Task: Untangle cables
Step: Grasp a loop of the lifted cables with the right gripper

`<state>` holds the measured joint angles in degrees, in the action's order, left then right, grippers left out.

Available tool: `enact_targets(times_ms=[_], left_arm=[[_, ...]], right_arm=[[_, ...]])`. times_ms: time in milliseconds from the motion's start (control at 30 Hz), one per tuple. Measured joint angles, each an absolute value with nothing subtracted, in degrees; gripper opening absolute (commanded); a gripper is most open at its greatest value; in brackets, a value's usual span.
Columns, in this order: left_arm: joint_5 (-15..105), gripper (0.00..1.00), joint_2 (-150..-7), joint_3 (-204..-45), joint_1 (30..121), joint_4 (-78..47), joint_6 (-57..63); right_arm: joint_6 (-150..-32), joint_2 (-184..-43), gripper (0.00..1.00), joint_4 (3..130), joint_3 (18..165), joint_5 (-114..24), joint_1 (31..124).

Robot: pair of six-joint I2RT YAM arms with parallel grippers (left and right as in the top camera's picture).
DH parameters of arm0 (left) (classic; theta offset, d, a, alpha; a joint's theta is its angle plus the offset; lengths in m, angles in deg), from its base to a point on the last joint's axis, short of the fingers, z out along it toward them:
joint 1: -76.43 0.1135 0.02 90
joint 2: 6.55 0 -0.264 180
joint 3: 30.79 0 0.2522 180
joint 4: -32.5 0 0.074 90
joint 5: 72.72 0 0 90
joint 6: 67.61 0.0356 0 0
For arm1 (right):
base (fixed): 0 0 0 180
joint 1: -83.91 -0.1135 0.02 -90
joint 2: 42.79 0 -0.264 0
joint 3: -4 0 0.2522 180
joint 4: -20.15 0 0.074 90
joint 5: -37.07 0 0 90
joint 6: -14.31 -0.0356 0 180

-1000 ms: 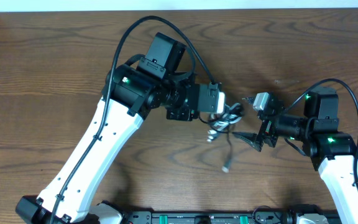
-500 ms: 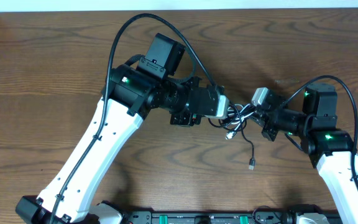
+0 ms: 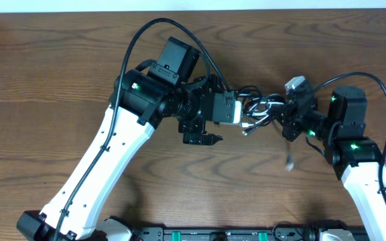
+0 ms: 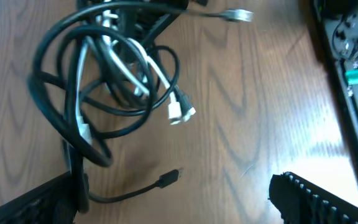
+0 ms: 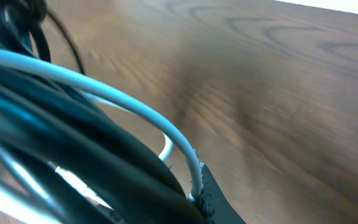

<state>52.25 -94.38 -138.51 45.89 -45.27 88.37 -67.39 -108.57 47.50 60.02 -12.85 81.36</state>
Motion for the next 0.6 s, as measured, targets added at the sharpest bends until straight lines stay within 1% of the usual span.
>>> enact_targets(times_ms=[200,333,433,567,600], left_arm=[[56.5,0.98,-94.3,-138.5,45.9,-43.6,77.1],[57.0,0.98,-94.3,-138.5,45.9,-37.9,66.4],[54.0,0.98,-94.4,-138.5,45.8,-30.8,53.4],[49.7,0.98,-95.3,-138.6,45.8,-24.5,40.4],[49.2,0.98,-95.6,-138.6,45.8,-23.8,38.7]], right_arm=[[-77.4,-108.7,0.01,40.3,59.9,-9.0,81.4],[-83.2,-108.7,0.01,37.9,59.9,-8.4,81.4],[-86.9,-108.7,0.01,36.9,59.9,-8.0,81.4],[-90.1,-108.8,0.01,35.1,59.9,-6.6,81.4],[-90.9,-108.8,0.01,34.0,59.9,-5.6,81.4]])
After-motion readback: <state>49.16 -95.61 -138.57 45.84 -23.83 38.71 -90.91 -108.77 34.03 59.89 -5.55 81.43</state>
